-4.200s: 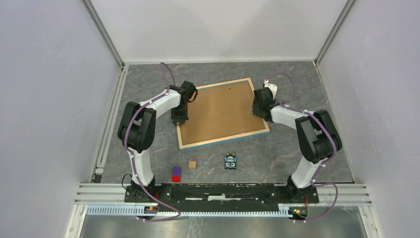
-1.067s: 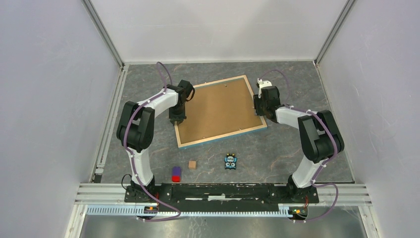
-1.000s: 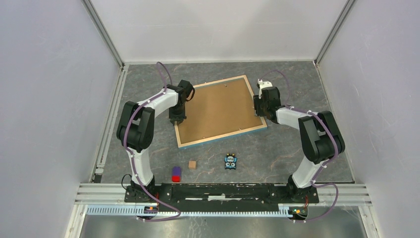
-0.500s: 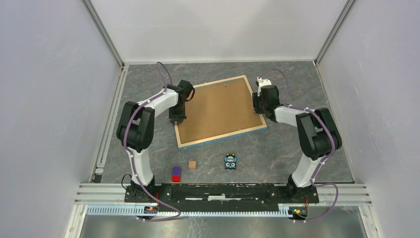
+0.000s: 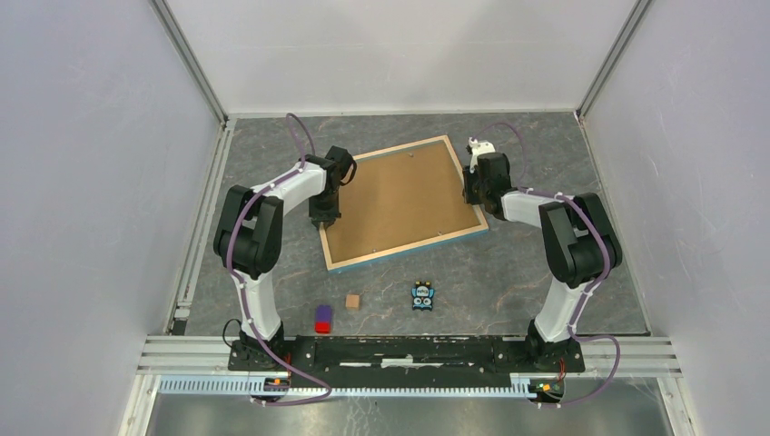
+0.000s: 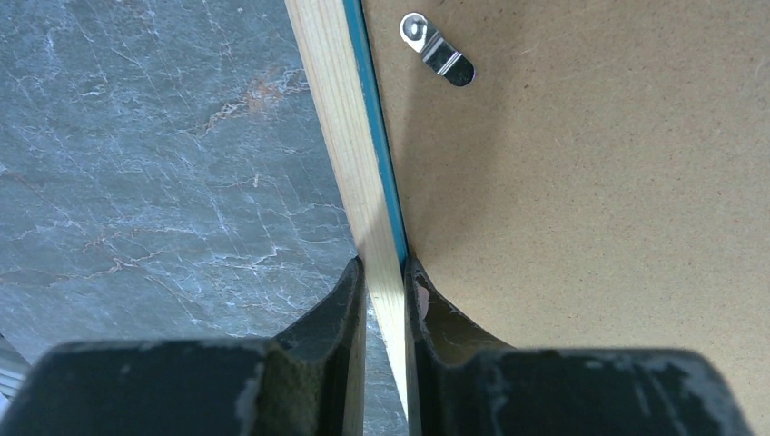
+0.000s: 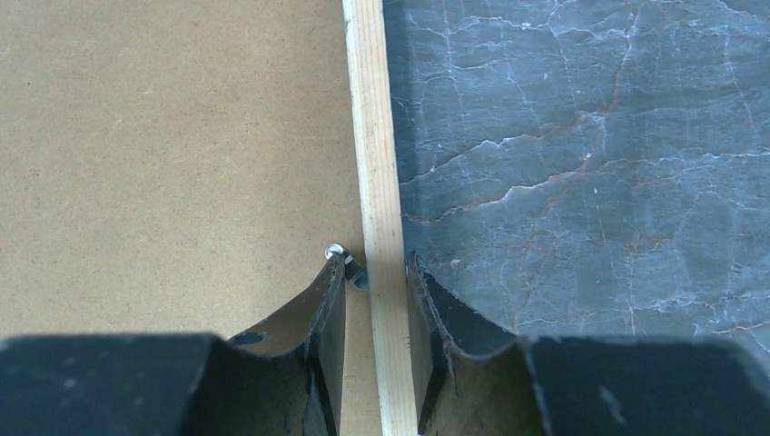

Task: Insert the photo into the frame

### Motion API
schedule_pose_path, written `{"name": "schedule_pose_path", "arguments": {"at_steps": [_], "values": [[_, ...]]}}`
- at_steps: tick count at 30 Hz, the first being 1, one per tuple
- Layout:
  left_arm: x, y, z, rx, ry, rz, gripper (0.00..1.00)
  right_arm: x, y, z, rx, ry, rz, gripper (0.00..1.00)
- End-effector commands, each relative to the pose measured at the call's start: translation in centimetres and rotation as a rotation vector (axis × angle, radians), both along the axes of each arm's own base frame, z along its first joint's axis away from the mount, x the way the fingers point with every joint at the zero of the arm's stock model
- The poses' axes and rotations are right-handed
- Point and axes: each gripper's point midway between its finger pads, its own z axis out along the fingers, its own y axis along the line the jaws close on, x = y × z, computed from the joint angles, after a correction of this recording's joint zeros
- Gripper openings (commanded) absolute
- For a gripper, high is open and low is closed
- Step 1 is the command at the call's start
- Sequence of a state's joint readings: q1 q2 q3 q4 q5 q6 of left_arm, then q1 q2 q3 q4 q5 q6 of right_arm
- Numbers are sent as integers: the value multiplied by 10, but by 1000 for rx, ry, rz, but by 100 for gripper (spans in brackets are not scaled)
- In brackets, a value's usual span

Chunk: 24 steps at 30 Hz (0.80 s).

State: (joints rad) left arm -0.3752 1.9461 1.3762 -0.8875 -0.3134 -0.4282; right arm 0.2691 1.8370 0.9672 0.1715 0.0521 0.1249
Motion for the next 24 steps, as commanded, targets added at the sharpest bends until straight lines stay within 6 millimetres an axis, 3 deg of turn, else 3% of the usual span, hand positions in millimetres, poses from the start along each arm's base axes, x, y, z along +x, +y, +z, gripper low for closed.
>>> {"name": "schedule_pose_path", "arguments": {"at_steps": [1, 6, 9, 11, 20, 24], "values": [[1, 3, 6, 29, 16, -71, 4, -31, -4, -39, -47, 152, 47, 0], [1, 6, 5, 34, 21, -66, 4, -33, -2, -35, -55, 182, 77, 3], [1, 7, 4, 35, 25, -61, 4, -41, -7, -33, -71, 216, 52, 31], [0, 7, 3, 36, 28, -61, 4, -42, -13, -30, -94, 209, 31, 39], [0, 7, 2, 34, 29, -60, 4, -38, -15, -32, -98, 186, 24, 39], [1, 6, 4, 30, 25, -63, 4, -36, -14, -41, -99, 201, 21, 24]]}}
